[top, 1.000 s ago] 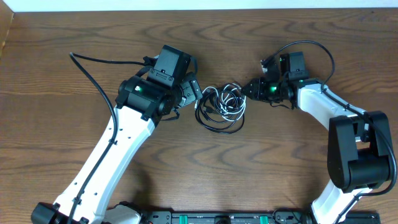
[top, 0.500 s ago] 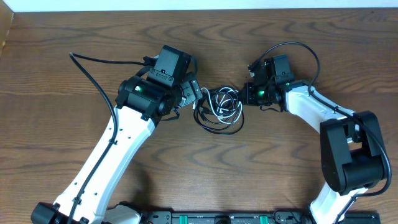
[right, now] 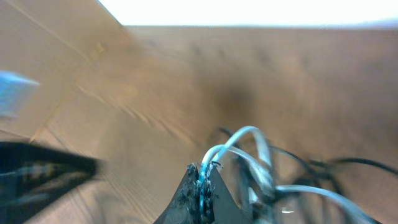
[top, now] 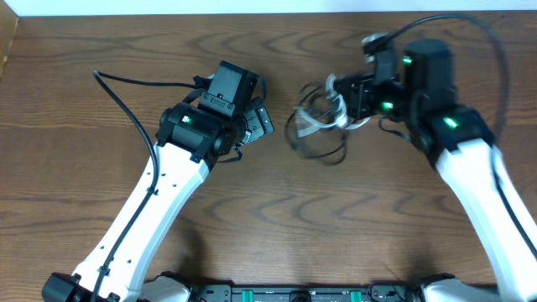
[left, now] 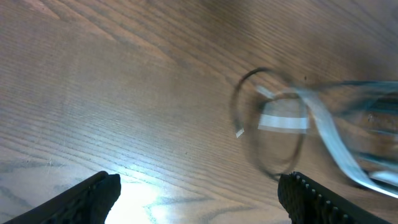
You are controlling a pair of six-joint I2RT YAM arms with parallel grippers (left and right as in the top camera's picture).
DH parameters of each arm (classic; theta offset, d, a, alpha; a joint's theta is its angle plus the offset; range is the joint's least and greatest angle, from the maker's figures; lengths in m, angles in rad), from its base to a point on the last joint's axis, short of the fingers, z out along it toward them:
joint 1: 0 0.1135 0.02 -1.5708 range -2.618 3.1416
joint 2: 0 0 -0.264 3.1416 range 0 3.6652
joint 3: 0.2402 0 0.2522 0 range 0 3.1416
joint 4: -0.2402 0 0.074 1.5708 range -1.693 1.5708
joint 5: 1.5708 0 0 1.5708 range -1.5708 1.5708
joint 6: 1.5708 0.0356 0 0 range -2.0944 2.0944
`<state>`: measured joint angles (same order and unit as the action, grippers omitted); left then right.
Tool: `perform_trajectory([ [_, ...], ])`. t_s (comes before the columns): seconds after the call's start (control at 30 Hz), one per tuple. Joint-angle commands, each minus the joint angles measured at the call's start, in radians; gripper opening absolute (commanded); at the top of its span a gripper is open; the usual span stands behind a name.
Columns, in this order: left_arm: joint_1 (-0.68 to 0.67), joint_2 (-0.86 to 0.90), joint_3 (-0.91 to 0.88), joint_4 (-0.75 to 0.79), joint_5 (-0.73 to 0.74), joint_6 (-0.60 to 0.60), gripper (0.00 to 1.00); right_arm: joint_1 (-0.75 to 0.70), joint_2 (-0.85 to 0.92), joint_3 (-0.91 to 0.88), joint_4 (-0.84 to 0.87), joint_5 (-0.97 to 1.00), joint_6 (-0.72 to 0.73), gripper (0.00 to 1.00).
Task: Untangle cables
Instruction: 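Pull the grasped cable up and right with the right gripper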
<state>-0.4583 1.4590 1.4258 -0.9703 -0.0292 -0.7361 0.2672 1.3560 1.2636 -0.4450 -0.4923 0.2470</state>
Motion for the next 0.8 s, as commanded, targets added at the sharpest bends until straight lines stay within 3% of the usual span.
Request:
perform_trajectory([
  [0.0, 0.003, 0.008, 0.005, -0.005, -0.009, 0.001, 0.87, 0.031, -0.100, 0.011, -0.005, 0.041, -0.043, 0.01],
  [0.33, 0.003, 0.008, 0.005, -0.006, -0.008, 0.002, 0.87, 0.080, -0.182, 0.010, -0.007, 0.084, 0.028, 0.01],
  [0.5, 0.003, 0.008, 0.005, -0.009, 0.003, 0.002, 0.87, 0.081, -0.125, 0.010, -0.055, 0.274, 0.205, 0.01],
  [0.57, 0.003, 0.008, 0.005, -0.009, 0.003, 0.002, 0.87, 0.081, -0.093, 0.010, -0.044, 0.186, 0.252, 0.01],
  [0.67, 0.003, 0.008, 0.005, -0.009, 0.003, 0.002, 0.87, 0.081, -0.043, 0.010, 0.019, -0.033, 0.184, 0.01],
  [0.77, 0.003, 0.008, 0.005, -0.010, 0.003, 0.002, 0.87, 0.082, 0.006, 0.010, 0.012, 0.017, 0.147, 0.02],
])
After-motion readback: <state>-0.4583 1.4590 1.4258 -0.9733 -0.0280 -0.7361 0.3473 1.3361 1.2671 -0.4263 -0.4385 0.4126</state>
